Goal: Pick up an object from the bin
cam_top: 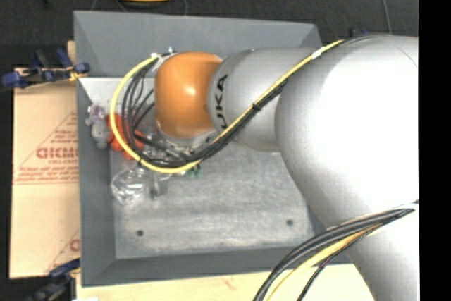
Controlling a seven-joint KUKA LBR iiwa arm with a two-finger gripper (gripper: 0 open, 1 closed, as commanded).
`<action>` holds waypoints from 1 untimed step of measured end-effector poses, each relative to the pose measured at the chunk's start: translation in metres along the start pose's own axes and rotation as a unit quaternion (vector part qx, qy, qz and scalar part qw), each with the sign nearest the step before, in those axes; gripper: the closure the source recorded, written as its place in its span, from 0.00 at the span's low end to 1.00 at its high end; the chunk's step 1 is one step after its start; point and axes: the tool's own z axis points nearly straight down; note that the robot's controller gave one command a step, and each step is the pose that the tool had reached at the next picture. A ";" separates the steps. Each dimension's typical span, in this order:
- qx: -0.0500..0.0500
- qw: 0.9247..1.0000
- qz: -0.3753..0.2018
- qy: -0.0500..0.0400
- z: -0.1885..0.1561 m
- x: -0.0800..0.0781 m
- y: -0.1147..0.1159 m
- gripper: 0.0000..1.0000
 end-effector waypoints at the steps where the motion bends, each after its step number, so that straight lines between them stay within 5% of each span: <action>1: 0.002 1.000 -0.028 -0.004 -0.109 0.012 -0.049 1.00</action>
Offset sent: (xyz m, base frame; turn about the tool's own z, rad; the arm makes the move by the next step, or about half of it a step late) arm -0.0002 -0.0465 0.1049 -0.0614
